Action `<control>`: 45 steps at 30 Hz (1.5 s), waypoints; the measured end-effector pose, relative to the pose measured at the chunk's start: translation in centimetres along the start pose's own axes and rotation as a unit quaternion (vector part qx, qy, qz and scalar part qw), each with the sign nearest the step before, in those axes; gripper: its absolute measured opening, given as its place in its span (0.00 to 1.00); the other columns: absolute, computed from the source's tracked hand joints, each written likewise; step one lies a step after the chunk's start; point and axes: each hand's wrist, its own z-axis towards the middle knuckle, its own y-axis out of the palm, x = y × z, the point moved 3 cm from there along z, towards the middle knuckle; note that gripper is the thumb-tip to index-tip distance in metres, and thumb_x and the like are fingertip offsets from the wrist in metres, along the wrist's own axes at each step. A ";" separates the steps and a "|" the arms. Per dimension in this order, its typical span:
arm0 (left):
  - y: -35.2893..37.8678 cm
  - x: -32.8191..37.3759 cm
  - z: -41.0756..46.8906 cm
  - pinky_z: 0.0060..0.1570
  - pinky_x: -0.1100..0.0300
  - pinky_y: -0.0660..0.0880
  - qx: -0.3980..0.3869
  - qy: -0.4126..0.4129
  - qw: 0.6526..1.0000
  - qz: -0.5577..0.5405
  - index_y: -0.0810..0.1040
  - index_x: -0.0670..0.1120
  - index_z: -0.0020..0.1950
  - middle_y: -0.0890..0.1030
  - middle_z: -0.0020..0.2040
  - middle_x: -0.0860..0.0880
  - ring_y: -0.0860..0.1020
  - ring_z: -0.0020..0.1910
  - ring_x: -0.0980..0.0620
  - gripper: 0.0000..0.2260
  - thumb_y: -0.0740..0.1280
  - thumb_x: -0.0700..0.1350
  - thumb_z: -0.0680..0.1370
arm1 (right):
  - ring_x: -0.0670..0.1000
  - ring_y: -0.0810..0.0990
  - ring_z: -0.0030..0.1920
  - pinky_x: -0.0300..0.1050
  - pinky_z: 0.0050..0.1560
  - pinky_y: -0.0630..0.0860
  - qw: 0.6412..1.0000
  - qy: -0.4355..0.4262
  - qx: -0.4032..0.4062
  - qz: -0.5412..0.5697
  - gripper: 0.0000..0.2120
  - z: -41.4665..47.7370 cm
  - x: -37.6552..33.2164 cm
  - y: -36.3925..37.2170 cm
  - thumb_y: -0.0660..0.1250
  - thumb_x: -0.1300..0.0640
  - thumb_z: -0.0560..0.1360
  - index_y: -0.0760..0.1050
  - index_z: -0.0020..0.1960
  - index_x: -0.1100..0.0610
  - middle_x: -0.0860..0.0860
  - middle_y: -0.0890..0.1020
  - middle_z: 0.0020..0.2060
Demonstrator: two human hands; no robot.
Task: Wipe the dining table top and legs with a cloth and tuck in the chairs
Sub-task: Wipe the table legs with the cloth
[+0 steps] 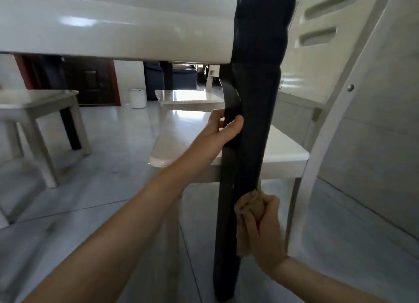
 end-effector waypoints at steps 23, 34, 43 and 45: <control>0.2 -0.4 0.2 0.50 0.70 0.76 0.002 0.022 1.000 -0.010 0.67 0.50 0.66 0.77 0.53 0.55 0.77 0.52 0.62 0.15 0.59 0.52 0.80 | 0.40 0.78 0.46 0.34 0.44 0.77 0.996 -0.043 0.060 0.040 0.15 4.3 -5.0 -1.0 0.67 0.63 0.76 0.63 0.51 0.49 0.46 0.75 0.48; -0.1 -2.0 1.0 0.46 0.64 0.75 0.004 0.040 0.998 -0.037 0.70 0.50 0.64 0.81 0.46 0.58 0.81 0.43 0.64 0.18 0.62 0.56 0.78 | 0.56 0.74 0.45 0.55 0.44 0.75 0.955 -0.038 0.286 -0.071 0.19 -0.5 3.4 3.7 0.53 0.45 0.81 0.69 0.53 0.61 0.56 0.72 0.46; 0.0 -2.0 1.1 0.57 0.58 0.75 0.012 0.036 0.999 -0.018 0.69 0.50 0.66 0.79 0.47 0.59 0.79 0.45 0.62 0.18 0.60 0.57 0.79 | 0.40 0.71 0.42 0.26 0.44 0.68 0.944 -0.019 0.329 -0.036 0.19 0.2 -1.1 3.8 0.55 0.46 0.80 0.71 0.51 0.62 0.56 0.73 0.45; 0.2 -2.0 1.0 0.57 0.59 0.75 0.020 0.035 0.999 -0.017 0.69 0.50 0.65 0.79 0.49 0.58 0.79 0.46 0.62 0.17 0.59 0.57 0.80 | 0.40 0.72 0.43 0.27 0.43 0.69 0.927 -0.032 0.372 -0.041 0.16 2.4 -2.2 4.3 0.57 0.47 0.80 0.72 0.54 0.60 0.52 0.73 0.46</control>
